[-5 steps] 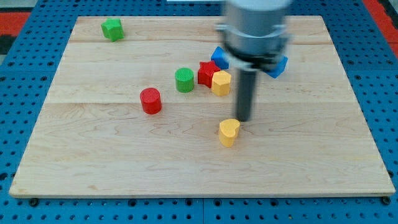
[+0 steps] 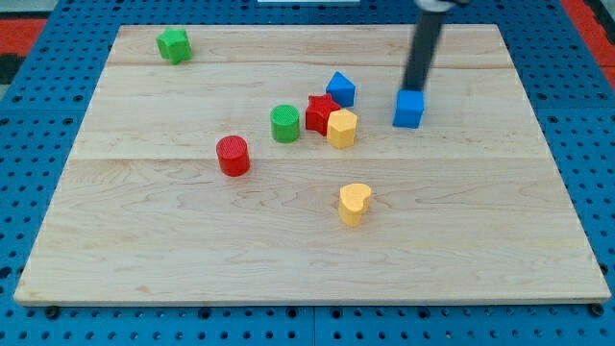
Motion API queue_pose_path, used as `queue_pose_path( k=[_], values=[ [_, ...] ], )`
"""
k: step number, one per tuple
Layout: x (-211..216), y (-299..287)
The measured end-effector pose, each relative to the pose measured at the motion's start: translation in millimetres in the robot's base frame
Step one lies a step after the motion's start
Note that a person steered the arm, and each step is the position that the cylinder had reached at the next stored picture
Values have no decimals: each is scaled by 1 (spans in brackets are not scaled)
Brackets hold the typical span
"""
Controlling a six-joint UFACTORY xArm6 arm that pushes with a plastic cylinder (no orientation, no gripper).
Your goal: Push the blue cube towards the right center of the board
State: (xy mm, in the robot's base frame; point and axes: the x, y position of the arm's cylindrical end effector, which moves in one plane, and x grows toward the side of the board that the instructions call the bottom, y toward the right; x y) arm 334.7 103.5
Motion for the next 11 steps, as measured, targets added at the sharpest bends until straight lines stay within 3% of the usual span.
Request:
queue_pose_path(
  k=[1,2,3,4,5,6,7,8,11],
  values=[
    [-9,-23],
    [48,-38],
    [68,13],
    [57,-51],
    [23,-43],
    [16,-4],
    [50,18],
    [54,60],
    [53,40]
  ],
)
